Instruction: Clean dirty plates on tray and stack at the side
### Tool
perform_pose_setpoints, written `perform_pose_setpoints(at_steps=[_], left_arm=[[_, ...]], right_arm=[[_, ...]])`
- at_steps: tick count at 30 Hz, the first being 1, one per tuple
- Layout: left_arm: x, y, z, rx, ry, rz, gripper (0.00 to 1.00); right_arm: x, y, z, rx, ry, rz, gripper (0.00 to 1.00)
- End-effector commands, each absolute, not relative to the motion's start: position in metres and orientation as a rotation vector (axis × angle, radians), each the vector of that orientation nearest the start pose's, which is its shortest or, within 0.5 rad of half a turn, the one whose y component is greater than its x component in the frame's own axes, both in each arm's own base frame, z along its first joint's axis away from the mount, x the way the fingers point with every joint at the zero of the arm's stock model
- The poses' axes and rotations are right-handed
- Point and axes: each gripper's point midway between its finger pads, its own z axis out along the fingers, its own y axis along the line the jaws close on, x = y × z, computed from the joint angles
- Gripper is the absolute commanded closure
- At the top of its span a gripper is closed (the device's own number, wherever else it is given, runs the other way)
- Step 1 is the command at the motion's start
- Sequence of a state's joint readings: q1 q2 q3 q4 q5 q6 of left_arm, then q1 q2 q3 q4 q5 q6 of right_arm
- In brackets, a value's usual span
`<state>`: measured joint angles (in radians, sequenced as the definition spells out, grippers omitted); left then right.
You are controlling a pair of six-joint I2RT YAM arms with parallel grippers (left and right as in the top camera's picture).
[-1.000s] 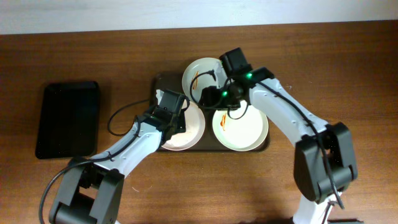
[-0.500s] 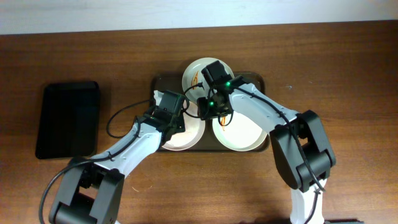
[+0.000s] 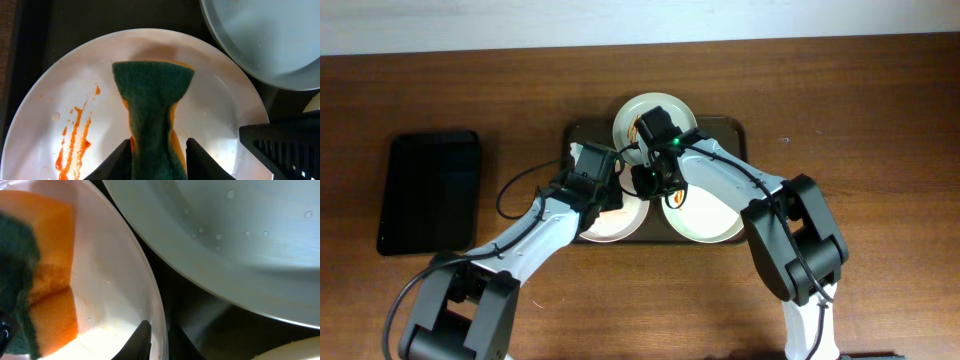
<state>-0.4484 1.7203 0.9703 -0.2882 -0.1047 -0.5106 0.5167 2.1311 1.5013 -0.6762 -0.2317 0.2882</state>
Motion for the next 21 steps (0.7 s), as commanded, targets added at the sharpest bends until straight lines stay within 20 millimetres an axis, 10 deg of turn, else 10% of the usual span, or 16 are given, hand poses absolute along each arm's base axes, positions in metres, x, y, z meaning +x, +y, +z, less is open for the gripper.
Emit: perform_pose_setpoints(at_steps=[1, 6, 17, 21], left_arm=[[0.367, -0.160, 0.037, -0.108, 2.626, -0.218, 0.74], [0.376, -0.155, 0.023, -0.125, 2.612, -0.158, 0.59], [0.384, -0.159, 0.013, -0.125, 2.595, -0.167, 1.00], [0.378, -0.139, 0.008, -0.141, 2.614, -0.024, 1.00]], right_arm=[[0.373, 0.261, 0.001, -0.394, 2.946, 0.461, 0.84], [0.372, 0.260, 0.001, -0.395, 2.950, 0.461, 0.84], [0.371, 0.260, 0.002, -0.394, 2.957, 0.457, 0.84], [0.371, 0.260, 0.001, -0.394, 2.957, 0.457, 0.84]])
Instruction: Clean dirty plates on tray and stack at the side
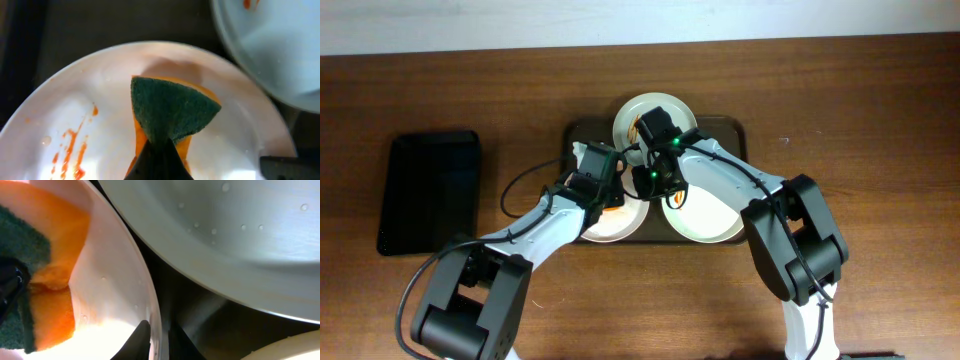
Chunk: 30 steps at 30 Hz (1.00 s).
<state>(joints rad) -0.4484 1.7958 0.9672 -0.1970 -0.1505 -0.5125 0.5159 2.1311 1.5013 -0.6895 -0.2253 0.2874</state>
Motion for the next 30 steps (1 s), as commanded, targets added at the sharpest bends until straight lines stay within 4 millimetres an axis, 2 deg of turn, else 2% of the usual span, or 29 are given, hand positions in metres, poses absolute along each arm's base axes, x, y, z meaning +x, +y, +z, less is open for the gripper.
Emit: perform_pose_setpoints(at_steps=[1, 3, 4, 7, 9, 10, 11, 13, 14, 16, 18, 20, 21, 24, 26, 29, 30], left_arm=[[0.377, -0.132, 0.008, -0.149, 2.612, 0.026, 1.00], [0.374, -0.120, 0.009, -0.160, 2.610, 0.117, 1.00], [0.369, -0.101, 0.014, -0.175, 2.594, 0.249, 1.00], [0.365, -0.075, 0.047, -0.207, 2.513, 0.412, 1.00], [0.365, -0.071, 0.069, -0.226, 2.465, 0.414, 1.00], [0.366, -0.072, 0.086, -0.240, 2.430, 0.372, 1.00], [0.366, -0.078, 0.094, -0.239, 2.424, 0.310, 1.00], [0.368, -0.127, 0.080, -0.164, 2.510, -0.035, 1.00], [0.369, -0.139, 0.071, -0.142, 2.535, -0.110, 1.00], [0.367, -0.149, 0.037, -0.117, 2.617, -0.144, 1.00], [0.365, -0.155, 0.004, -0.102, 2.682, -0.158, 1.00], [0.368, -0.161, -0.002, -0.095, 2.680, -0.194, 1.00], [0.367, -0.160, -0.003, -0.096, 2.683, -0.181, 1.00], [0.364, -0.129, -0.006, -0.136, 2.673, 0.049, 1.00], [0.366, -0.118, -0.002, -0.151, 2.647, 0.132, 1.00], [0.362, -0.070, 0.025, -0.189, 2.552, 0.485, 1.00], [0.362, -0.069, 0.027, -0.192, 2.541, 0.493, 1.00]], right_arm=[[0.371, 0.259, 0.001, -0.394, 2.959, 0.456, 0.84], [0.371, 0.259, 0.001, -0.394, 2.960, 0.455, 0.84], [0.371, 0.259, 0.001, -0.393, 2.961, 0.454, 0.84], [0.370, 0.258, 0.001, -0.391, 2.964, 0.452, 0.84], [0.370, 0.258, 0.001, -0.391, 2.965, 0.452, 0.84], [0.370, 0.258, 0.001, -0.390, 2.964, 0.453, 0.84], [0.371, 0.258, 0.002, -0.391, 2.964, 0.453, 0.84], [0.372, 0.259, 0.004, -0.391, 2.959, 0.455, 0.84], [0.372, 0.259, 0.004, -0.390, 2.963, 0.454, 0.84], [0.375, 0.257, 0.007, -0.364, 2.965, 0.455, 0.87], [0.382, 0.245, 0.011, -0.259, 2.988, 0.459, 0.96], [0.386, 0.231, 0.012, -0.191, 3.012, 0.495, 0.96], [0.386, 0.226, 0.011, -0.175, 3.021, 0.489, 0.96], [0.385, 0.224, 0.011, -0.168, 3.029, 0.484, 0.96], [0.384, 0.224, 0.011, -0.168, 3.032, 0.483, 0.96], [0.385, 0.224, 0.011, -0.168, 3.031, 0.484, 0.96], [0.385, 0.224, 0.011, -0.168, 3.031, 0.484, 0.96]])
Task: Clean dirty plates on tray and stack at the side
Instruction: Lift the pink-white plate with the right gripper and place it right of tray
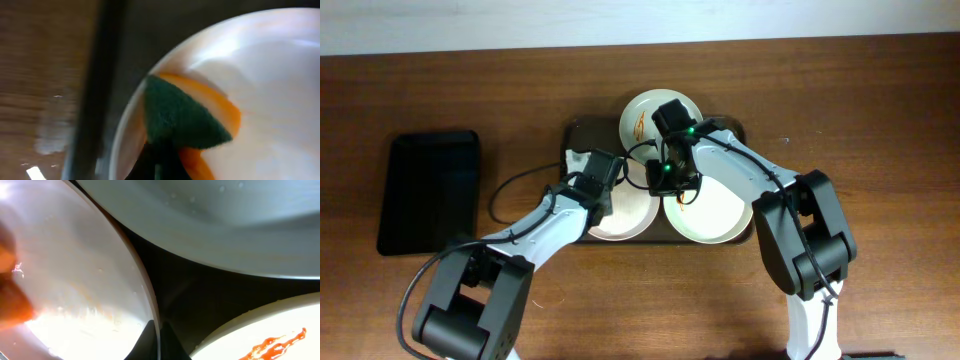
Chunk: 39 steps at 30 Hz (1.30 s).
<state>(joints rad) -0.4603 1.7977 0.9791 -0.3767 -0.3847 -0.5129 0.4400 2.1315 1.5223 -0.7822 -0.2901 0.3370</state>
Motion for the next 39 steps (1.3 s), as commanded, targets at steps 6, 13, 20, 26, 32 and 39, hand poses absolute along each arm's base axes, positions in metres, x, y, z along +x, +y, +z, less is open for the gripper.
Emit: perform_pose_setpoints(at_steps=[6, 13, 20, 26, 32, 39], left_arm=[[0.373, -0.114, 0.107, -0.123, 2.459, 0.026, 1.00], [0.367, -0.078, 0.081, -0.242, 2.525, -0.029, 1.00], [0.369, -0.102, 0.061, -0.194, 2.487, -0.211, 1.00], [0.370, -0.117, 0.055, -0.218, 2.490, -0.263, 1.00], [0.371, -0.120, 0.050, -0.211, 2.492, -0.265, 1.00], [0.372, -0.121, 0.051, -0.211, 2.487, -0.267, 1.00]], right_arm=[[0.392, 0.233, 0.033, -0.240, 2.984, 0.497, 0.96], [0.431, 0.165, 0.185, -0.150, 2.736, -0.076, 0.96], [0.411, 0.127, 0.286, -0.193, 2.342, -0.896, 0.96], [0.408, 0.141, 0.317, -0.147, 2.138, -1.004, 0.96], [0.426, 0.088, 0.256, 0.178, 2.529, -0.589, 0.96], [0.417, -0.072, 0.175, 0.737, 2.855, 0.164, 0.96]])
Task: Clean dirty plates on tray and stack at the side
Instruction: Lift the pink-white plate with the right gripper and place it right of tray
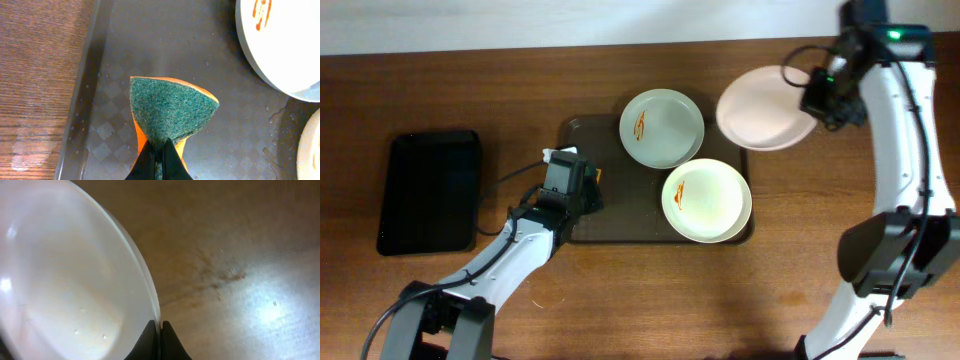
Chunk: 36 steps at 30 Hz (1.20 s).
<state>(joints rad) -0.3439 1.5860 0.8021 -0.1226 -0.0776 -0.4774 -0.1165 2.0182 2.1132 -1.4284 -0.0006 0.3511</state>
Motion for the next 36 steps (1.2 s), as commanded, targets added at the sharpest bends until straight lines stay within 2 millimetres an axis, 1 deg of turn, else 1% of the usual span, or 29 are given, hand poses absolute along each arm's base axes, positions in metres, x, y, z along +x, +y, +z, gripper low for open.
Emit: perform_pose_setpoints(at_steps=[1, 2, 3, 4, 5, 6, 7, 8, 9, 10, 11, 12, 13, 15, 17, 21, 22, 23, 24, 25, 26, 27, 28, 29, 30, 31, 32, 33, 36], left_arm=[[0.372, -0.121, 0.051, -0.211, 2.487, -0.267, 1.00], [0.372, -0.121, 0.051, -0.211, 2.488, -0.267, 1.00], [0.372, -0.120, 0.051, -0.211, 2.488, -0.266, 1.00], [0.372, -0.121, 0.051, -0.211, 2.485, -0.268, 1.00], [0.373, -0.121, 0.052, -0.211, 2.481, -0.270, 1.00], [0.374, -0.121, 0.052, -0.211, 2.478, -0.271, 1.00], [0.374, -0.121, 0.052, -0.210, 2.478, -0.271, 1.00], [0.374, -0.121, 0.052, -0.210, 2.479, -0.271, 1.00], [0.374, -0.121, 0.052, -0.210, 2.479, -0.271, 1.00], [0.373, -0.121, 0.052, -0.210, 2.479, -0.271, 1.00], [0.373, -0.121, 0.052, -0.210, 2.480, -0.271, 1.00], [0.373, -0.121, 0.052, -0.211, 2.481, -0.270, 1.00], [0.373, -0.121, 0.052, -0.211, 2.481, -0.270, 1.00], [0.373, -0.121, 0.052, -0.211, 2.482, -0.270, 1.00], [0.372, -0.121, 0.052, -0.211, 2.484, -0.269, 1.00], [0.373, -0.121, 0.052, -0.211, 2.481, -0.270, 1.00], [0.373, -0.121, 0.052, -0.211, 2.481, -0.270, 1.00], [0.373, -0.121, 0.052, -0.211, 2.481, -0.270, 1.00], [0.373, -0.121, 0.052, -0.211, 2.482, -0.269, 1.00], [0.373, -0.121, 0.052, -0.210, 2.482, -0.269, 1.00], [0.372, -0.121, 0.052, -0.210, 2.484, -0.268, 1.00], [0.372, -0.121, 0.051, -0.210, 2.485, -0.268, 1.00], [0.372, -0.121, 0.051, -0.210, 2.485, -0.268, 1.00], [0.372, -0.121, 0.051, -0.210, 2.485, -0.268, 1.00], [0.372, -0.121, 0.051, -0.210, 2.485, -0.268, 1.00], [0.372, -0.121, 0.052, -0.210, 2.485, -0.267, 1.00], [0.373, -0.121, 0.052, -0.210, 2.484, -0.268, 1.00], [0.373, -0.121, 0.052, -0.210, 2.484, -0.268, 1.00], [0.372, -0.121, 0.052, -0.210, 2.485, -0.267, 1.00]], right_arm=[[0.413, -0.090, 0.163, 0.805, 2.848, 0.157, 0.96], [0.406, -0.114, 0.142, 0.895, 2.837, 0.161, 0.96], [0.406, -0.116, 0.134, 0.878, 2.835, 0.216, 0.96], [0.420, -0.094, 0.142, 0.654, 2.813, 0.442, 0.96], [0.428, -0.072, 0.156, 0.442, 2.773, 0.590, 0.96], [0.430, -0.056, 0.172, 0.312, 2.740, 0.619, 0.96], [0.431, -0.044, 0.195, 0.213, 2.716, 0.468, 0.96], [0.431, -0.038, 0.210, 0.151, 2.694, 0.334, 0.96], [0.431, -0.024, 0.238, 0.024, 2.637, 0.032, 0.96], [0.430, -0.025, 0.258, -0.012, 2.575, -0.272, 0.96], [0.428, -0.027, 0.275, -0.023, 2.507, -0.519, 0.96], [0.427, -0.020, 0.294, -0.042, 2.409, -0.756, 0.96], [0.428, 0.002, 0.311, -0.083, 2.301, -0.923, 0.96], [0.424, 0.028, 0.347, -0.046, 2.058, -1.220, 0.96], [0.422, 0.047, 0.352, -0.081, 2.013, -1.241, 0.96], [0.423, 0.055, 0.348, -0.119, 2.029, -1.209, 0.96], [0.425, 0.057, 0.345, -0.131, 2.042, -1.184, 0.96], [0.427, 0.063, 0.336, -0.171, 2.081, -1.124, 0.96], [0.429, 0.089, 0.295, -0.349, 2.266, -0.848, 0.96], [0.428, 0.095, 0.274, -0.392, 2.369, -0.667, 0.96], [0.429, 0.099, 0.263, -0.408, 2.427, -0.539, 0.96], [0.429, 0.104, 0.244, -0.417, 2.536, -0.189, 0.96], [0.426, 0.106, 0.240, -0.443, 2.568, 0.006, 0.96], [0.422, 0.098, 0.239, -0.489, 2.576, 0.254, 0.96], [0.418, 0.088, 0.238, -0.517, 2.577, 0.342, 0.96], [0.408, 0.082, 0.234, -0.588, 2.574, 0.438, 0.96], [0.393, 0.079, 0.228, -0.714, 2.553, 0.542, 0.96], [0.384, 0.073, 0.221, -0.786, 2.535, 0.597, 0.96], [0.392, 0.050, 0.198, -0.741, 2.540, 0.572, 0.96]])
